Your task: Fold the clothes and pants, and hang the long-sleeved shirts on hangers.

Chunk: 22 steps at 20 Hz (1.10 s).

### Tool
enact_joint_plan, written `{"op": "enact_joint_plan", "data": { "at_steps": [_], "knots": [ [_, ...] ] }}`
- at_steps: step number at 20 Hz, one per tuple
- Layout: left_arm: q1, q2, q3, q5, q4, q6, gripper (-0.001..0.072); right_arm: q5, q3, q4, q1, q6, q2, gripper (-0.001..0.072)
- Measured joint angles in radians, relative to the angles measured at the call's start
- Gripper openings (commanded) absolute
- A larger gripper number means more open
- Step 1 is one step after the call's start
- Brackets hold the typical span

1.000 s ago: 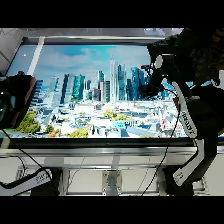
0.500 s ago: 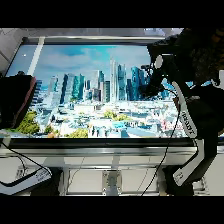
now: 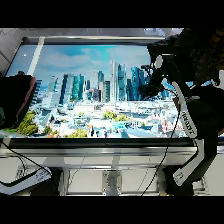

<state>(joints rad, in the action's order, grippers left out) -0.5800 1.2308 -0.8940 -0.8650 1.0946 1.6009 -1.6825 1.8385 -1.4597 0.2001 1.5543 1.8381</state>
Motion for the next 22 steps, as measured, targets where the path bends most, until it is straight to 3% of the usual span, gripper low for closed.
{"op": "enact_joint_plan", "data": {
  "at_steps": [2,4,15,22],
  "knots": [
    [0.001,0.0,0.002,0.016,-0.029,-0.01,0.015,0.0,0.0,0.0,0.0,0.0,0.0,0.0193],
    [0.003,0.0,0.001,0.029,-0.047,-0.017,0.0055,0.0,0.0,0.0,0.0,0.0,0.0,0.0193],
    [0.039,-0.028,0.001,0.04,-0.074,0.032,0.0051,0.08,0.0,0.0,0.0,-0.002,0.0,0.0193],
    [0.323,-0.172,-0.18,-0.002,0.014,0.077,0.005,0.086,0.0,0.021,0.0,-0.002,-0.003,0.0194]
  ]
}}
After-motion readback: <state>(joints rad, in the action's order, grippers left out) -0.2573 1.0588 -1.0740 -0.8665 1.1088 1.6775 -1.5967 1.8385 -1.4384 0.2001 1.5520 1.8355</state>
